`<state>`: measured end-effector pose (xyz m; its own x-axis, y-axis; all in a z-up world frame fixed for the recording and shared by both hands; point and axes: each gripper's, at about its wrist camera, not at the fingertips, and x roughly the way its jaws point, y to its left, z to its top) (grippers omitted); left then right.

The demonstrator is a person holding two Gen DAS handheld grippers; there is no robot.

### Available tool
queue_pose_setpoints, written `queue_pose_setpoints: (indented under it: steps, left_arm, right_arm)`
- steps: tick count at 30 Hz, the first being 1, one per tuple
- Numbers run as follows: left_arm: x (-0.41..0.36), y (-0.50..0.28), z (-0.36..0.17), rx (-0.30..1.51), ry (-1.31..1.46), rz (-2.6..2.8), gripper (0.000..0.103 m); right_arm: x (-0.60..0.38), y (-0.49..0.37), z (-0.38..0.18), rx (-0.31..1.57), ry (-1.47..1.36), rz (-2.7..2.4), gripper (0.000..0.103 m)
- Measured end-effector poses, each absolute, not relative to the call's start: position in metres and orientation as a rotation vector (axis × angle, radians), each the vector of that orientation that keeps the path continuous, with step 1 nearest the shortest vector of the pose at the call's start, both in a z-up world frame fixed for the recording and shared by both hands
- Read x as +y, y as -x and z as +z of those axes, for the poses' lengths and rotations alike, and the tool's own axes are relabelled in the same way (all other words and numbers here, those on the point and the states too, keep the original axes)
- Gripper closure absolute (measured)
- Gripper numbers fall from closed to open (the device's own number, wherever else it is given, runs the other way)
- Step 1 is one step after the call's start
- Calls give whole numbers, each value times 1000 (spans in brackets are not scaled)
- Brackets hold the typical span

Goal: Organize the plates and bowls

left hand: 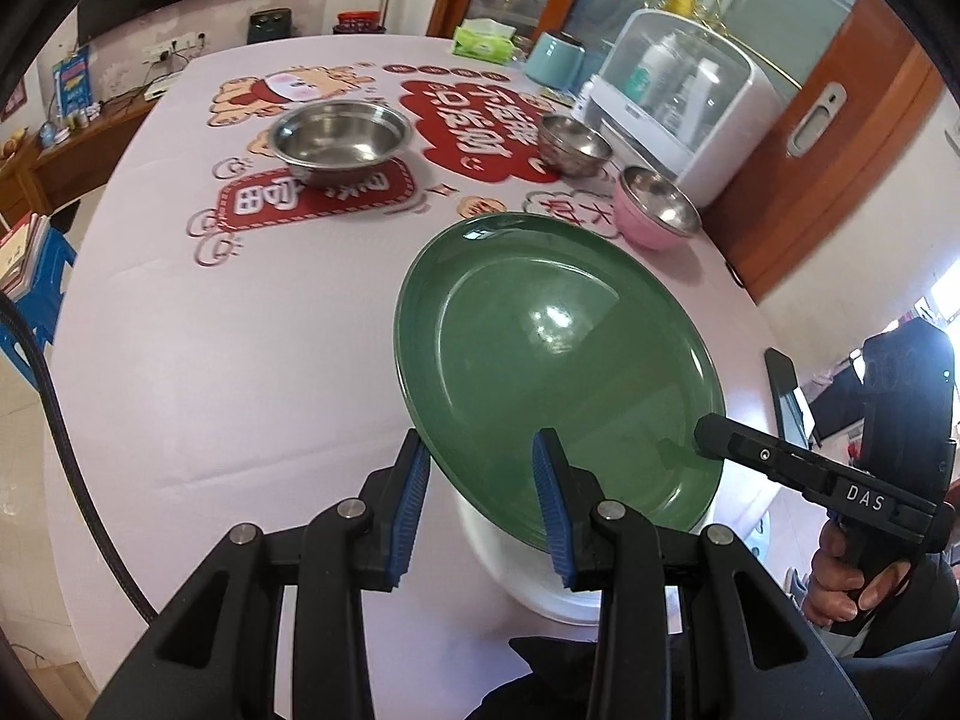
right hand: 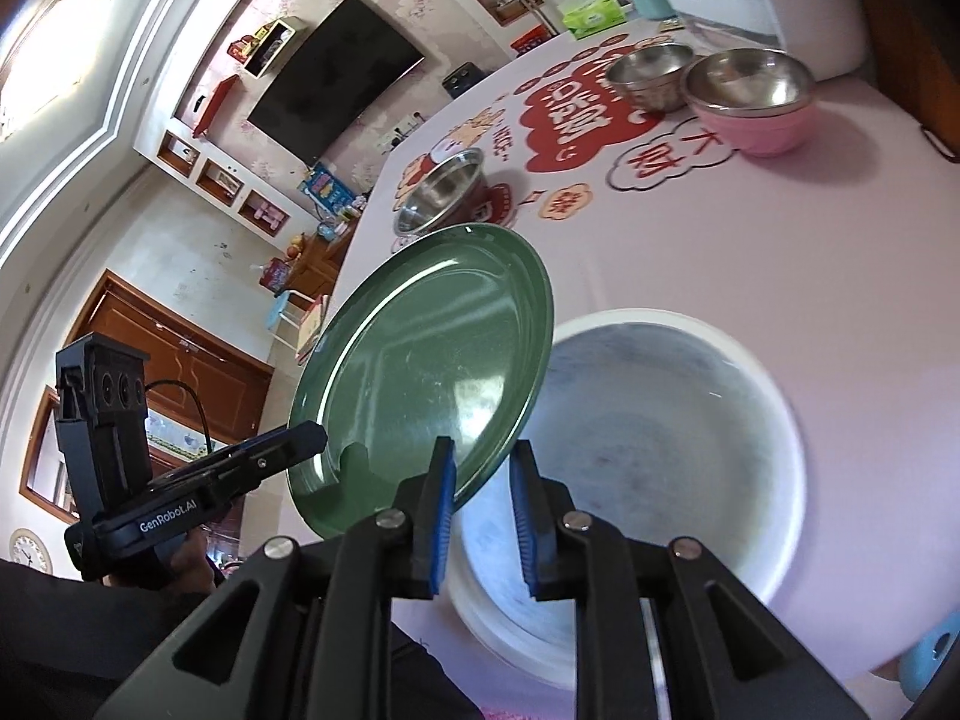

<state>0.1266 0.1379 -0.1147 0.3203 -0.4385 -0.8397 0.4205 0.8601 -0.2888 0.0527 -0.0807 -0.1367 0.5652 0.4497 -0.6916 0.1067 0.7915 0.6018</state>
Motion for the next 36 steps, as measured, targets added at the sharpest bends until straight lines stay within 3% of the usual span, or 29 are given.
queue_pose_setpoints:
  steps: [16, 31, 36]
  left_arm:
    - [71, -92, -155, 1276, 32, -538, 69]
    - [70, -81, -175, 1322, 112, -459, 68]
    - [72, -86, -172, 1324, 93, -480, 67]
  right_arm:
    - [-128, -22, -152, 1150, -575, 156, 78]
    - [-120, -26, -158, 1237, -431, 181, 74]
    - [-115, -28, -159, 1250, -418, 159, 64]
